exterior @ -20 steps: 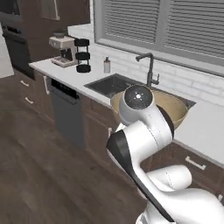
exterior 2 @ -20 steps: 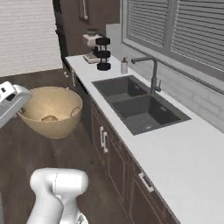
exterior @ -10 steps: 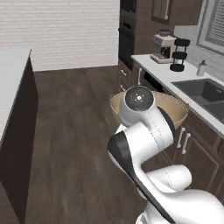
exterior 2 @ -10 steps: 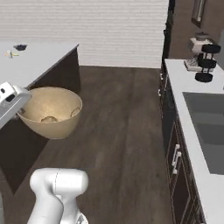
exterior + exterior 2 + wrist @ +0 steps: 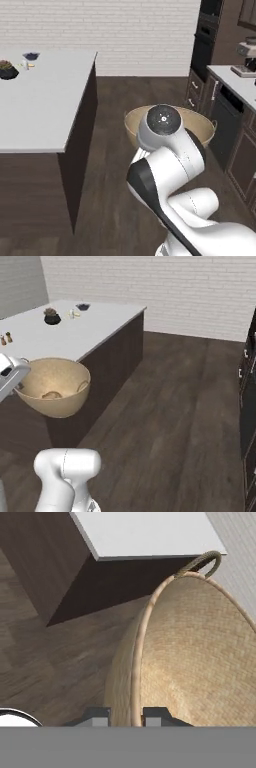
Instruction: Open the cabinet, pick up the bread from the cabinet and place it in the basket. Then move the basket to the dining counter.
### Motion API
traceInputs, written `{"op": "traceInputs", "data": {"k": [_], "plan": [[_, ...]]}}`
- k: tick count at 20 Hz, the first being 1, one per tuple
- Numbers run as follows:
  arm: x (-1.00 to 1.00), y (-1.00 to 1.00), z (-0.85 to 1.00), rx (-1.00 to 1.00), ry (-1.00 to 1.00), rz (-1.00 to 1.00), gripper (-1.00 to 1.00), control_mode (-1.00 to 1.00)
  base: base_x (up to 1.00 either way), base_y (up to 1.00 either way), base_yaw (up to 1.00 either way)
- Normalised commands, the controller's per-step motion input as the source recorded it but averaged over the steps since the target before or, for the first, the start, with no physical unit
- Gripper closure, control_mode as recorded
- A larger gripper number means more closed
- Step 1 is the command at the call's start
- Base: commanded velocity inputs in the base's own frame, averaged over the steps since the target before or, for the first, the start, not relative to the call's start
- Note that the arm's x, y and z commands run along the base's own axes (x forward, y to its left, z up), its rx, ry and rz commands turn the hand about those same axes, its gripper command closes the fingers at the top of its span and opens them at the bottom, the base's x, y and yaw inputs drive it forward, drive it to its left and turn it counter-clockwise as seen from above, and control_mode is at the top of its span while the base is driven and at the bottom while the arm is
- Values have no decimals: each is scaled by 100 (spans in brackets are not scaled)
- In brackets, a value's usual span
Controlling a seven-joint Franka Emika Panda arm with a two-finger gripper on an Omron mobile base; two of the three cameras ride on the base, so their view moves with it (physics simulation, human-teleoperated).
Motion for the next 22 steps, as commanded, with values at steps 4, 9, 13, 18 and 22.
{"op": "traceInputs", "data": {"k": [4,9,13,18,22], "plan": [[0,0,0,0,0,0,100,100,3,100,0],[0,0,0,0,0,0,100,100,1,100,-4],[0,0,0,0,0,0,100,100,0,100,-5],[0,0,0,0,0,0,100,100,0,100,-5],[0,0,0,0,0,0,100,100,0,100,-3]]}}
